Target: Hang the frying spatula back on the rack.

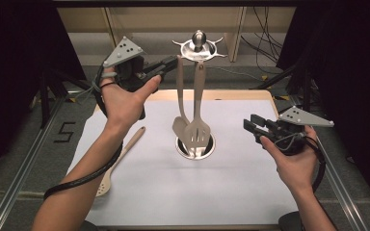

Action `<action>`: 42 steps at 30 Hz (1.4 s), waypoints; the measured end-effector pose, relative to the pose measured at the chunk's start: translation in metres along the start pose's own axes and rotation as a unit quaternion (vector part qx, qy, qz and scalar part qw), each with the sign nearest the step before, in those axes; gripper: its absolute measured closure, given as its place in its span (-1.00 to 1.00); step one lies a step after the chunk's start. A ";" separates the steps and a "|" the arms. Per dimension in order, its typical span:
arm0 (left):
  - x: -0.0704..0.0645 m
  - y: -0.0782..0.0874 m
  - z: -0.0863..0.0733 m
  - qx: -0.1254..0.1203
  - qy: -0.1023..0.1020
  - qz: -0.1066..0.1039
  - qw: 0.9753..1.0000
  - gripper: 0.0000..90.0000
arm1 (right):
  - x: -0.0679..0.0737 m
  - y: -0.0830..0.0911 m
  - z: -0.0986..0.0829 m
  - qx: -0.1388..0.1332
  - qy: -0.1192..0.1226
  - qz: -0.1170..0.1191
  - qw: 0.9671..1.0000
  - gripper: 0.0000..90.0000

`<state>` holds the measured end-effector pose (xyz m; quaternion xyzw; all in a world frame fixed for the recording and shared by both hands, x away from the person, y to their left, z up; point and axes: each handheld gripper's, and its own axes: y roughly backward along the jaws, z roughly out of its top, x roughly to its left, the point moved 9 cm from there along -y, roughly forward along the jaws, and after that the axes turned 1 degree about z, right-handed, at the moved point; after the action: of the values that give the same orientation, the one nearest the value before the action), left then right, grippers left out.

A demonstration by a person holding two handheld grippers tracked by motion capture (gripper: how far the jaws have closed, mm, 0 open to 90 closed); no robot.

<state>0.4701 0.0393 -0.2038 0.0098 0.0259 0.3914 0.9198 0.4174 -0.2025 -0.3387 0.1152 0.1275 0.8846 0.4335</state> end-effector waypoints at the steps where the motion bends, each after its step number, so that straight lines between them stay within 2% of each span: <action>1: 0.001 0.000 0.000 0.001 -0.002 0.001 1.000 0.99 | -0.001 0.000 0.000 -0.001 0.003 0.000 1.000 0.45; 5: 0.002 -0.001 0.000 0.005 -0.006 0.004 1.000 0.99 | 0.000 -0.001 -0.001 0.001 -0.002 -0.001 1.000 0.44; 7: 0.001 -0.002 0.000 0.006 -0.008 0.004 1.000 0.99 | -0.001 -0.002 0.000 -0.002 0.009 0.002 1.000 0.44; 13: -0.001 -0.006 -0.002 0.010 -0.008 0.006 1.000 0.99 | -0.002 -0.002 0.000 -0.003 0.008 0.000 1.000 0.44; 15: 0.000 -0.006 -0.001 0.010 -0.009 0.008 1.000 0.99 | -0.001 -0.001 0.000 -0.001 0.001 0.000 1.000 0.44; 20: 0.006 -0.006 -0.001 0.015 -0.008 0.020 1.000 0.99 | -0.001 0.000 0.001 -0.007 0.000 0.002 1.000 0.44; 22: 0.009 -0.007 -0.001 0.017 -0.009 0.022 1.000 0.99 | -0.002 0.000 0.002 -0.009 -0.006 -0.006 1.000 0.44; 24: 0.011 -0.009 0.000 0.020 -0.011 0.027 0.999 0.99 | -0.005 0.000 0.003 -0.013 0.025 -0.002 1.000 0.44; 25: 0.012 -0.009 -0.001 0.022 -0.008 0.027 0.999 0.99 | -0.004 0.000 0.003 -0.010 0.017 -0.002 1.000 0.44; 27: 0.015 -0.011 -0.001 0.026 -0.008 0.032 0.999 0.99 | -0.005 0.000 0.003 -0.011 0.020 -0.003 1.000 0.43; 29: 0.017 -0.013 0.000 0.033 -0.013 0.038 0.999 0.99 | -0.001 -0.001 0.001 -0.006 -0.003 0.002 1.000 0.43; 30: 0.018 -0.014 0.000 0.035 -0.013 0.040 0.998 0.99 | -0.003 -0.001 0.002 -0.007 0.007 0.000 1.000 0.43; 32: 0.021 -0.016 0.001 0.038 -0.014 0.044 0.998 0.99 | -0.001 -0.001 0.001 -0.002 -0.002 0.002 1.000 0.43; 35: 0.024 -0.019 0.001 0.040 -0.018 0.051 0.998 0.99 | -0.001 -0.002 0.001 -0.004 0.002 0.002 1.000 0.42; 37: 0.026 -0.021 0.001 0.041 -0.019 0.056 0.997 0.99 | 0.001 -0.001 0.001 -0.005 -0.006 0.004 1.000 0.42; 38: 0.026 -0.022 0.001 0.042 -0.019 0.058 0.997 0.99 | -0.001 -0.001 0.002 -0.005 0.004 0.001 1.000 0.42; 42: 0.029 -0.025 0.002 0.044 -0.023 0.062 0.997 0.99 | 0.000 -0.002 0.002 -0.007 0.001 0.005 1.000 0.42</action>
<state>0.5085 0.0432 -0.2040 0.0609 0.0216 0.4460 0.8927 0.4193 -0.2016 -0.3376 0.1116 0.1215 0.8878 0.4296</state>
